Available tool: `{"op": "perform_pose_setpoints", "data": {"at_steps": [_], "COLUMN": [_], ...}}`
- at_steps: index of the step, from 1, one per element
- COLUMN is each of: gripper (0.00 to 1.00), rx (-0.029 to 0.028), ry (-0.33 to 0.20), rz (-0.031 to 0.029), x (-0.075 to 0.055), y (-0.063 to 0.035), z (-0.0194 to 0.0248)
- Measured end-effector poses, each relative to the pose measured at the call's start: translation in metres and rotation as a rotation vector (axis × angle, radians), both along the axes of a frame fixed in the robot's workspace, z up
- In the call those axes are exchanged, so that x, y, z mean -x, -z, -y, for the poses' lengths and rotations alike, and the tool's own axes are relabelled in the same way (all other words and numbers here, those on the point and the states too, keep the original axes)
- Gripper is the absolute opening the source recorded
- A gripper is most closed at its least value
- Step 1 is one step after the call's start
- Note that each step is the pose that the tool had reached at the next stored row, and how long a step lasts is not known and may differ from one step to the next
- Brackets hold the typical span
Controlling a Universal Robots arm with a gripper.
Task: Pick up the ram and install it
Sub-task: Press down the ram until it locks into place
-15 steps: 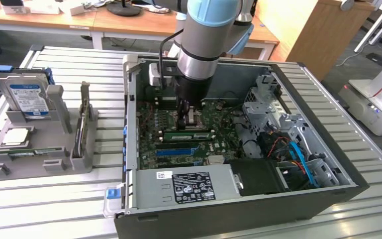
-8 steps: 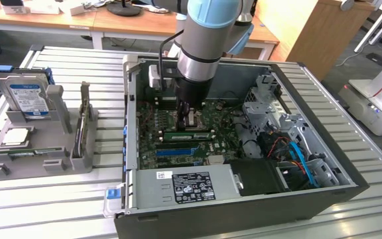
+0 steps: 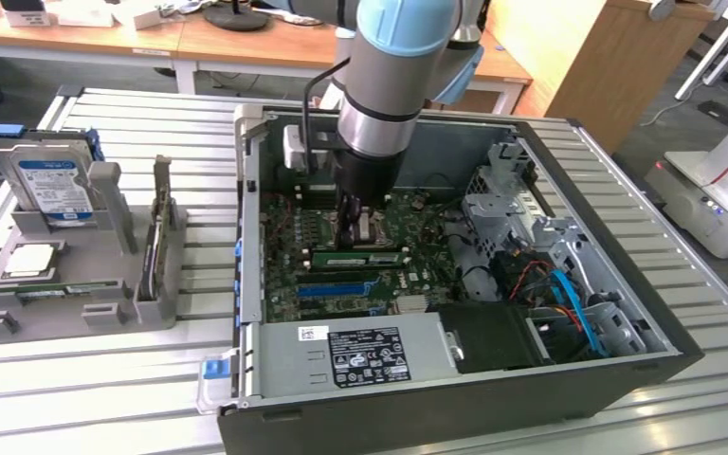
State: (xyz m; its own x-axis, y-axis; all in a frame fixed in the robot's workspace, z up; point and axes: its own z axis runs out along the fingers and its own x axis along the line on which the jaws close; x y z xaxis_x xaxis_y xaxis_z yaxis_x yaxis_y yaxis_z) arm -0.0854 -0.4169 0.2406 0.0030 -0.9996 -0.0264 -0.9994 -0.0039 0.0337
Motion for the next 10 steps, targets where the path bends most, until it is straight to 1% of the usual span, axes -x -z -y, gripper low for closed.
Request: {"op": "perform_pose_setpoints", "data": {"at_steps": [10], "gripper": [0.11], "rx": [0.0003], "ry": [0.000], "rz": [-0.0001], "x": [0.0000], "y": [0.0048], "z": [0.0000]}}
